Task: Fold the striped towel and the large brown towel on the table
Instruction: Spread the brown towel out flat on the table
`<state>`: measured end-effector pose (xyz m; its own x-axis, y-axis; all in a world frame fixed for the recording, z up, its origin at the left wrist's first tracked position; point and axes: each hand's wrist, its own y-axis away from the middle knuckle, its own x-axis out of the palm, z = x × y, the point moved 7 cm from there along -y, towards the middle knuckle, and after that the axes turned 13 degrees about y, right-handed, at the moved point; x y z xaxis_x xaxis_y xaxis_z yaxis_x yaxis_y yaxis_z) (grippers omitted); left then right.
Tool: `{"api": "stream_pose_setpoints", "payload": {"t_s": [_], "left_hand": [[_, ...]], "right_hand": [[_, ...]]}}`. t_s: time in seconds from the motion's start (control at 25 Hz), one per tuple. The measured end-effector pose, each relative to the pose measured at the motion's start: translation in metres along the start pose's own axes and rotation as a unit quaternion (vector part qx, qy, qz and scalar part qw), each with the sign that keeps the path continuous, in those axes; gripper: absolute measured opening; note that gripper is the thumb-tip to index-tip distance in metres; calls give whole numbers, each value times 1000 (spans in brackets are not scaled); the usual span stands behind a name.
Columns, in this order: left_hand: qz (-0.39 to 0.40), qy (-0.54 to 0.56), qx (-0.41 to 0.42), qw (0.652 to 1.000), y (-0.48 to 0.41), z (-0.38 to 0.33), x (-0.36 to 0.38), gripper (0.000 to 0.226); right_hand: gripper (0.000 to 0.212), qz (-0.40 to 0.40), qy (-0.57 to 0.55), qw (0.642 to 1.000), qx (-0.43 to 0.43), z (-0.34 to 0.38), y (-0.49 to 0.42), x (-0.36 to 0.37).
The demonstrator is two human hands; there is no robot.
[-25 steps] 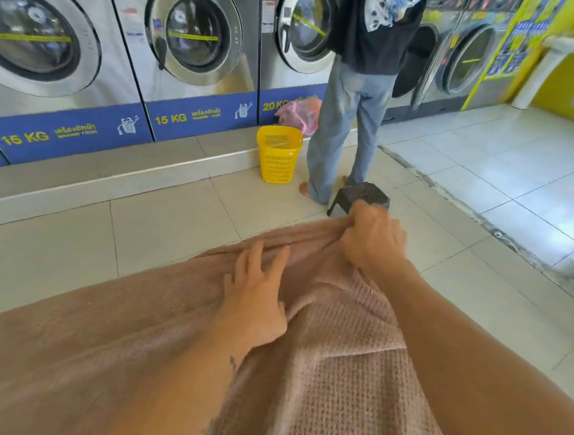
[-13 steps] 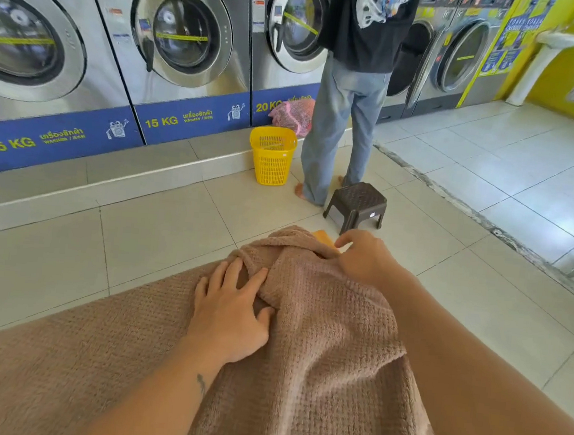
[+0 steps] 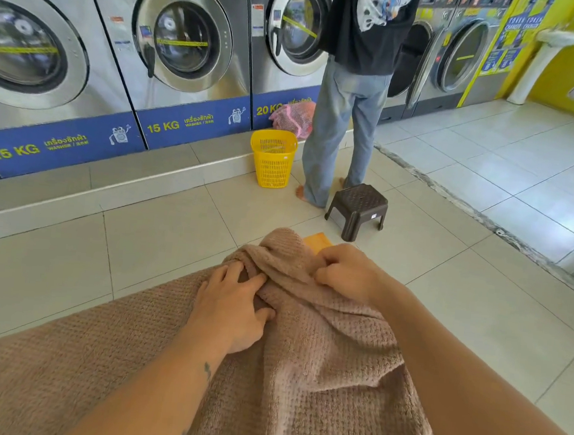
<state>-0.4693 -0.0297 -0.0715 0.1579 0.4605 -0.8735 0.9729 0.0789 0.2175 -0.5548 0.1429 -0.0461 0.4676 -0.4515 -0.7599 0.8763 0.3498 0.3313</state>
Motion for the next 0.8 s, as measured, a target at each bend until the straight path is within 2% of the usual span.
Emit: {"api": "stream_pose_setpoints", "payload": {"t_s": [0.08, 0.2, 0.24, 0.32, 0.36, 0.4, 0.48, 0.56, 0.72, 0.8], "left_hand": [[2, -1, -2, 1000, 2, 1, 2, 69], [5, -12, -9, 1000, 1, 1, 4, 69], [7, -13, -11, 1000, 0, 0, 3, 70], [19, -9, -20, 1000, -2, -1, 2, 72], [25, -8, -27, 999, -2, -1, 2, 75], [29, -9, -31, 999, -3, -1, 2, 78], [35, -17, -35, 999, -5, -1, 3, 82], [46, -30, -36, 998, -7, -1, 6, 80], [60, -25, -41, 997, -9, 1, 4, 79], [57, -22, -39, 997, -8, 1, 3, 79]], "right_hand": [[12, -114, 51, 992, 17, -11, -10, -31], [13, -127, 157, 978, 59, -19, -31, -71], [14, -149, 202, 965, 77, -17, -35, -84], [12, -264, 239, 928, 108, -8, -35, -106], [17, -313, 253, 909, 111, -2, -34, -108], [25, -325, 284, 895, 110, 2, -39, -101], [44, -263, 334, 894, 139, -3, -50, -72], [53, -199, 339, 907, 147, -12, -56, -45], [36, -70, 241, 963, 99, -23, -52, -3], [35, -78, 248, 960, 101, -24, -38, 1]]}}
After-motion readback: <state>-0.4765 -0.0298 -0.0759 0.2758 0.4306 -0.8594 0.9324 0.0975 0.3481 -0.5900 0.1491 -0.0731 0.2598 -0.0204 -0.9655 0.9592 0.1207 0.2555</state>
